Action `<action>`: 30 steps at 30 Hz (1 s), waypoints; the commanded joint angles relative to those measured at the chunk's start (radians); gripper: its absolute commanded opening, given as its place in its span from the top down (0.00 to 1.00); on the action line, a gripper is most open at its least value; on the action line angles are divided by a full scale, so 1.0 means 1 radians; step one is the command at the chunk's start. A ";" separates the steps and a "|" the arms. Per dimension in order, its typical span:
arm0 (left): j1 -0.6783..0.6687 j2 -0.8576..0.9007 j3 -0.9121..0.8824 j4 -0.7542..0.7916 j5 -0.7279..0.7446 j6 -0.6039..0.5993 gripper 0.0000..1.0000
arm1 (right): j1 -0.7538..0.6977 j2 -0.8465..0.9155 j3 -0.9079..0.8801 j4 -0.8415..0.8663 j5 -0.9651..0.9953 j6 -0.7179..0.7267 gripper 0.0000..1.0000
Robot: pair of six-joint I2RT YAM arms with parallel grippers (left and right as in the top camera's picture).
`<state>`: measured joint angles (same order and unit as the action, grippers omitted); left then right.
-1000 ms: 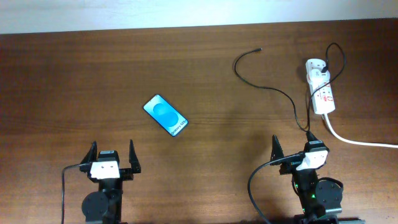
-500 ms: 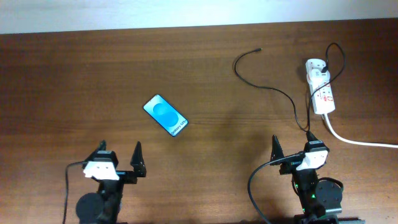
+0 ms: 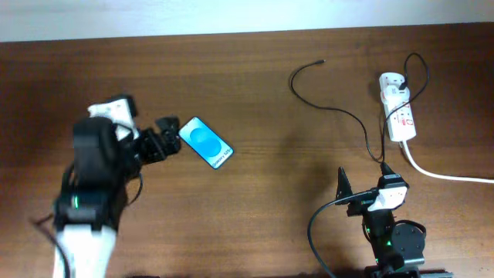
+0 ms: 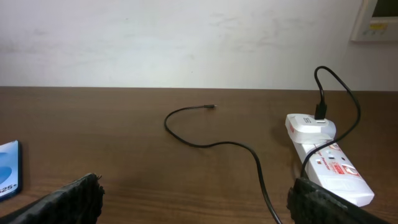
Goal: Plug charger to phone and switch on socket
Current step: 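Move the left gripper over the blue phone and grasp its top edge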
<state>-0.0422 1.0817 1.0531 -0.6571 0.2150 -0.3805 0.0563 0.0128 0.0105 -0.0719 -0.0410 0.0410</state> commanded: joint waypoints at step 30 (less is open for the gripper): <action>-0.180 0.754 0.476 -0.294 -0.232 -0.505 0.01 | 0.008 -0.009 -0.005 -0.006 0.005 -0.007 0.02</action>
<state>-0.2199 1.7943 1.4761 -0.9455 -0.0170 -0.8207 0.0563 0.0109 0.0105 -0.0723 -0.0414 0.0406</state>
